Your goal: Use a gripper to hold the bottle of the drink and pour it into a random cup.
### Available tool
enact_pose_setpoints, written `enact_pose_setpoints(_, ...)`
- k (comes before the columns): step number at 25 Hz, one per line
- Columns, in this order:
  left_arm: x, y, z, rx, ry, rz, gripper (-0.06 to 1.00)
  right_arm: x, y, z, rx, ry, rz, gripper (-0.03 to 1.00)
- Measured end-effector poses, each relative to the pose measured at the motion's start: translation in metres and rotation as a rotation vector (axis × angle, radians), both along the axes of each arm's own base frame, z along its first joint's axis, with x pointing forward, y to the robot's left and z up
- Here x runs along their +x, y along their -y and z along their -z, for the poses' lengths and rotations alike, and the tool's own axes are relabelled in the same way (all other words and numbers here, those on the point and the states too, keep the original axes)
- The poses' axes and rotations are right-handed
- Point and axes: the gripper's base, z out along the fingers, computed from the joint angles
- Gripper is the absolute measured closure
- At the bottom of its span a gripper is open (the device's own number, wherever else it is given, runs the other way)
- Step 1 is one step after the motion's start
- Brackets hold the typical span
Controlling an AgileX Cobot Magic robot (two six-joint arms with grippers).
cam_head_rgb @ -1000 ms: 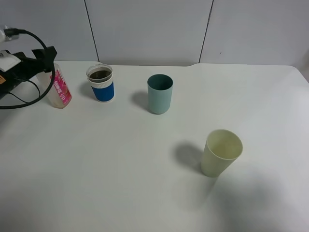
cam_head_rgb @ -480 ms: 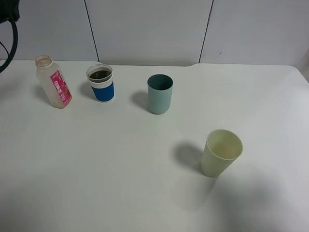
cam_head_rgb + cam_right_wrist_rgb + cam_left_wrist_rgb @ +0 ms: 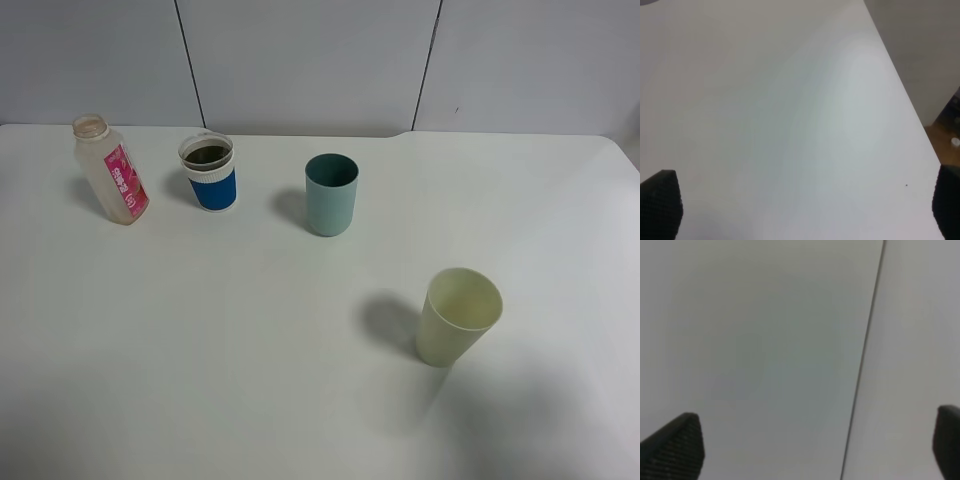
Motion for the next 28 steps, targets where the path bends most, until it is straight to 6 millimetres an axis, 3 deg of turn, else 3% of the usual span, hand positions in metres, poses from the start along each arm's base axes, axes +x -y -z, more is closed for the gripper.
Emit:
enact_pose_setpoints(11,-0.070,-0.001,-0.027,-0.001,-0.099,-0.111,0.07,0.000,0.000,0.000,0.000,0.000,0.000,-0.03)
enact_pose_setpoints(20,-0.140,-0.003,-0.034,0.006,-0.203,-0.229,0.08,0.000,0.000,0.000,0.000,0.000,0.000,-0.03)
enact_pose_setpoints(28,-0.185,0.004,-0.028,0.102,-0.351,-0.214,0.11,0.000,0.000,0.000,0.000,0.000,0.000,-0.03)
